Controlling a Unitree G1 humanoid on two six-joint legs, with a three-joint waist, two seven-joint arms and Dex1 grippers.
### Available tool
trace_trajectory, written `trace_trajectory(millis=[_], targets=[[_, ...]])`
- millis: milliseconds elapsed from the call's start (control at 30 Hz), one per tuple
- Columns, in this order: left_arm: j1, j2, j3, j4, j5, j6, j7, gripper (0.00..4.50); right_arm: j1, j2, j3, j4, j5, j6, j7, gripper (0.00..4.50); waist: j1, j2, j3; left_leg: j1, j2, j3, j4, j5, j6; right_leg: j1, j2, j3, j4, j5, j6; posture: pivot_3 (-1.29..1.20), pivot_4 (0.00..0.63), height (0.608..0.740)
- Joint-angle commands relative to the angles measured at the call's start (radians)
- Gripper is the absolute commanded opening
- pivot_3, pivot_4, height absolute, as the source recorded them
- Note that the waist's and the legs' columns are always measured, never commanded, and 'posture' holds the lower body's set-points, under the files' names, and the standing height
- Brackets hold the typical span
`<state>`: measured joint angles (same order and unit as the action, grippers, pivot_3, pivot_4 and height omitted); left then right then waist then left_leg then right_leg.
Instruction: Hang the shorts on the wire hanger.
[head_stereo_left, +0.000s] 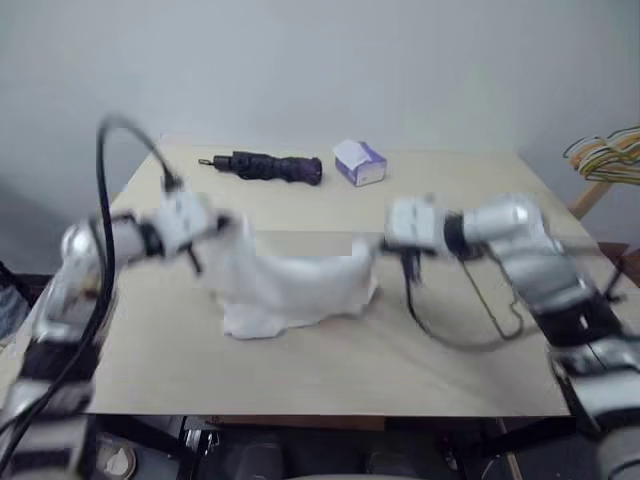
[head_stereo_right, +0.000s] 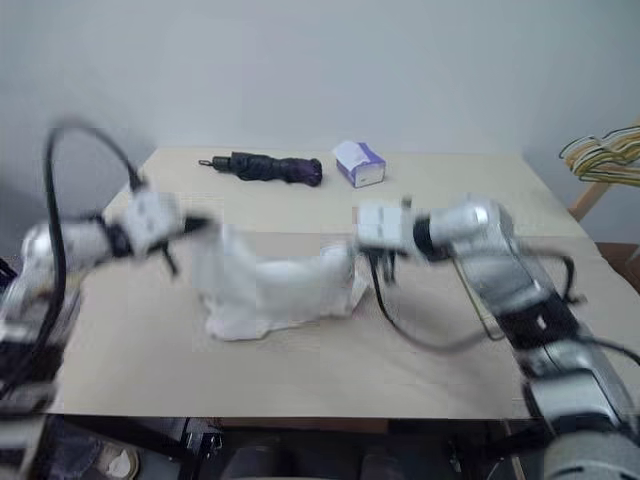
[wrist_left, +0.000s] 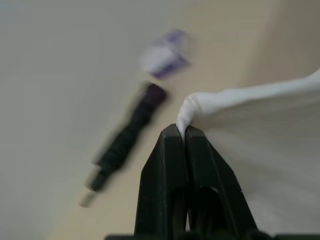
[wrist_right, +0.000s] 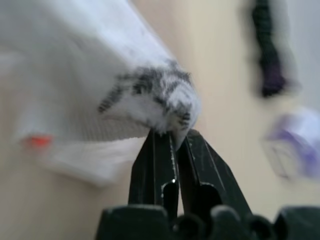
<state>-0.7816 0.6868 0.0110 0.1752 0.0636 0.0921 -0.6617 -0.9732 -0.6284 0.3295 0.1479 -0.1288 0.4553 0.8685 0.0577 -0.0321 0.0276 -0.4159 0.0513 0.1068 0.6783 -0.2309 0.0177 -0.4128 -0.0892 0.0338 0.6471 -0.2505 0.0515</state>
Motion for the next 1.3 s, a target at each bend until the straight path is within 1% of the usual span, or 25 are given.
trace_trajectory(millis=[33,67,100,167,267,333,433,467,500,533,567,600,633,667,700,733,767,833,867,967,1000,1067,1100,1233,1300], targets=[[-0.264,-0.029,0.117,0.144,0.082,-0.092,0.386,0.02,-0.165,0.023,-0.116,0.213,-0.161,-0.156,-0.464,0.0,0.004,-0.001,-0.001,-0.009,-0.001,0.0,-0.001,0.006,-0.009,-0.011,-0.001,0.0,0.002,0.001,0.001,0.09,0.0,0.74],[-0.31,-0.045,0.158,0.152,0.045,-0.112,0.425,0.02,-0.19,0.024,-0.128,0.231,-0.186,-0.196,-0.535,0.0,0.006,-0.001,-0.001,-0.012,-0.002,0.0,-0.003,0.006,-0.01,-0.013,-0.002,0.0,0.003,0.001,0.001,0.09,0.0,0.74],[-0.335,-0.061,0.201,0.14,-0.018,-0.147,0.426,0.02,-0.199,0.023,-0.142,0.226,-0.199,-0.226,-0.584,0.0,0.007,-0.001,-0.001,-0.012,-0.002,0.0,-0.005,0.004,-0.011,-0.014,-0.002,-0.001,0.002,0.001,0.001,0.09,0.0,0.74],[-0.328,-0.065,0.251,0.078,-0.109,-0.186,0.38,0.02,-0.183,0.026,-0.177,0.164,-0.198,-0.274,-0.636,0.0,0.005,-0.001,-0.001,-0.011,-0.002,0.002,-0.012,0.002,-0.011,-0.015,-0.004,-0.005,-0.003,0.001,0.001,0.09,0.0,0.74],[-0.238,-0.04,0.267,-0.046,-0.199,-0.145,0.273,0.02,-0.111,0.017,-0.187,0.056,-0.215,-0.327,-0.65,0.0,-0.009,-0.001,-0.001,-0.01,-0.001,0.002,-0.017,0.0,-0.013,-0.015,-0.006,-0.019,-0.005,0.001,0.001,0.08,0.0,0.74],[-0.143,-0.01,0.262,-0.117,-0.224,-0.142,0.206,0.02,-0.046,0.004,-0.183,-0.009,-0.235,-0.351,-0.644,0.0,-0.02,-0.001,-0.001,-0.009,-0.001,0.001,-0.017,0.0,-0.013,-0.014,-0.007,-0.023,-0.006,0.001,0.001,0.09,0.0,0.74],[0.049,0.054,0.264,-0.238,-0.31,-0.079,0.06,0.02,0.076,-0.048,-0.142,-0.091,-0.289,-0.354,-0.569,0.0,-0.03,-0.001,-0.001,-0.009,-0.001,0.002,-0.015,0.0,-0.012,-0.01,-0.008,-0.023,-0.011,0.001,0.001,0.1,0.0,0.74],[0.121,0.079,0.262,-0.265,-0.315,-0.098,0.008,0.02,0.126,-0.077,-0.12,-0.122,-0.303,-0.364,-0.522,0.0,-0.034,-0.001,-0.001,-0.009,-0.001,0.002,-0.012,0.0,-0.012,-0.009,-0.008,-0.023,-0.011,0.0,0.001,0.11,0.0,0.74],[0.204,0.108,0.266,-0.31,-0.357,-0.043,-0.053,0.02,0.189,-0.116,-0.095,-0.153,-0.324,-0.4,-0.481,0.0,-0.038,0.0,-0.001,-0.009,0.0,0.002,-0.011,0.001,-0.011,-0.009,-0.008,-0.023,-0.011,0.0,0.001,0.11,0.0,0.74],[0.302,0.147,0.265,-0.355,-0.397,-0.01,-0.134,0.02,0.253,-0.156,-0.068,-0.185,-0.333,-0.418,-0.42,0.0,-0.043,0.0,-0.001,-0.008,0.0,0.003,-0.011,0.001,-0.01,-0.008,-0.008,-0.023,-0.014,0.001,0.0,0.11,0.0,0.74],[0.423,0.19,0.262,-0.401,-0.416,-0.022,-0.23,0.02,0.324,-0.212,-0.038,-0.208,-0.343,-0.491,-0.374,0.0,-0.046,0.0,-0.001,-0.006,0.0,0.003,-0.01,0.0,-0.009,-0.006,-0.008,-0.023,-0.014,0.001,0.0,0.11,0.0,0.74],[0.535,0.23,0.264,-0.455,-0.449,0.009,-0.306,0.02,0.389,-0.248,-0.021,-0.226,-0.341,-0.541,-0.34,0.0,-0.048,0.0,-0.001,-0.005,0.0,0.003,-0.009,-0.005,0.0,-0.005,-0.008,-0.023,-0.014,0.002,-0.002,0.11,0.0,0.74],[0.654,0.272,0.266,-0.509,-0.485,0.04,-0.387,0.02,0.454,-0.273,0.0,-0.25,-0.341,-0.548,-0.296,0.0,-0.05,0.0,-0.001,-0.002,0.001,0.003,-0.009,-0.005,0.001,-0.002,-0.008,-0.022,-0.013,0.002,-0.002,0.12,0.0,0.74],[0.762,0.309,0.261,-0.552,-0.503,0.056,-0.458,0.02,0.501,-0.294,0.019,-0.252,-0.352,-0.598,-0.287,0.0,-0.056,0.0,-0.001,0.004,0.001,0.003,-0.01,-0.005,0.001,0.004,-0.008,-0.022,-0.014,0.002,-0.002,0.12,0.0,0.74],[0.839,0.335,0.257,-0.583,-0.507,0.059,-0.505,0.02,0.533,-0.299,0.025,-0.254,-0.351,-0.621,-0.278,0.0,-0.06,0.0,-0.001,0.01,0.002,0.004,-0.01,-0.006,0.002,0.009,-0.008,-0.023,-0.015,0.001,-0.003,0.12,0.0,0.74],[0.912,0.354,0.236,-0.604,-0.485,0.059,-0.53,0.02,0.567,-0.303,0.041,-0.255,-0.358,-0.628,-0.256,0.0,-0.063,0.0,-0.001,0.011,0.002,0.004,-0.01,-0.007,0.002,0.009,-0.008,-0.022,-0.015,0.0,-0.004,0.12,0.0,0.74],[0.955,0.361,0.217,-0.617,-0.461,0.061,-0.533,0.02,0.585,-0.312,0.055,-0.25,-0.378,-0.66,-0.247,0.0,-0.064,0.001,-0.001,0.011,0.002,0.004,-0.01,-0.007,0.002,0.009,-0.008,-0.022,-0.015,0.0,-0.004,0.12,0.0,0.74],[1.001,0.355,0.162,-0.62,-0.389,0.045,-0.509,0.02,0.616,-0.291,0.061,-0.255,-0.369,-0.643,-0.209,0.0,-0.06,0.002,-0.001,0.013,0.002,0.004,-0.01,-0.007,0.002,0.01,-0.008,-0.022,-0.015,0.0,-0.004,0.12,0.0,0.74],[1.013,0.346,0.143,-0.623,-0.374,0.05,-0.499,0.02,0.62,-0.303,0.07,-0.26,-0.381,-0.667,-0.187,0.0,-0.055,0.003,-0.002,0.013,0.002,0.004,-0.01,-0.007,0.002,0.01,-0.008,-0.022,-0.015,0.0,-0.004,0.12,0.0,0.74],[1.039,0.331,0.117,-0.639,-0.363,0.057,-0.495,0.02,0.641,-0.314,0.059,-0.312,-0.348,-0.638,-0.088,0.0,-0.047,0.003,-0.002,0.013,0.002,0.004,-0.01,-0.007,0.003,0.011,-0.007,-0.021,-0.015,-0.001,-0.004,0.12,0.0,0.74],[1.052,0.334,0.12,-0.655,-0.38,0.07,-0.506,0.02,0.648,-0.33,0.054,-0.332,-0.33,-0.645,-0.05,0.0,-0.044,0.003,-0.002,0.013,0.002,0.004,-0.01,-0.007,0.003,0.01,-0.007,-0.021,-0.015,-0.001,-0.004,0.11,0.0,0.74],[1.099,0.367,0.14,-0.68,-0.394,0.077,-0.554,0.02,0.667,-0.361,0.039,-0.384,-0.28,-0.601,0.049,0.0,-0.041,0.003,-0.002,0.011,0.002,0.004,-0.01,-0.008,0.004,0.009,-0.007,-0.021,-0.016,-0.001,-0.003,0.11,0.0,0.74],[1.124,0.385,0.152,-0.685,-0.39,0.072,-0.575,0.02,0.672,-0.381,0.036,-0.395,-0.276,-0.619,0.073,0.0,-0.04,0.003,-0.002,0.01,0.002,0.004,-0.01,-0.008,0.004,0.009,-0.007,-0.022,-0.016,-0.001,-0.003,0.11,0.0,0.74],[1.263,0.462,0.213,-0.696,-0.313,0.039,-0.634,0.02,0.697,-0.412,0.019,-0.424,-0.254,-0.665,0.102,0.0,-0.041,0.004,-0.002,0.013,0.002,0.004,-0.01,-0.008,0.004,0.01,-0.007,-0.022,-0.016,-0.002,-0.004,0.11,0.0,0.74],[1.292,0.46,0.23,-0.709,-0.317,0.034,-0.636,0.02,0.712,-0.41,0.014,-0.433,-0.248,-0.662,0.109,0.0,-0.043,0.004,-0.002,0.016,0.003,0.004,-0.01,-0.009,0.004,0.01,-0.007,-0.022,-0.015,-0.003,-0.005,0.11,0.0,0.74]])
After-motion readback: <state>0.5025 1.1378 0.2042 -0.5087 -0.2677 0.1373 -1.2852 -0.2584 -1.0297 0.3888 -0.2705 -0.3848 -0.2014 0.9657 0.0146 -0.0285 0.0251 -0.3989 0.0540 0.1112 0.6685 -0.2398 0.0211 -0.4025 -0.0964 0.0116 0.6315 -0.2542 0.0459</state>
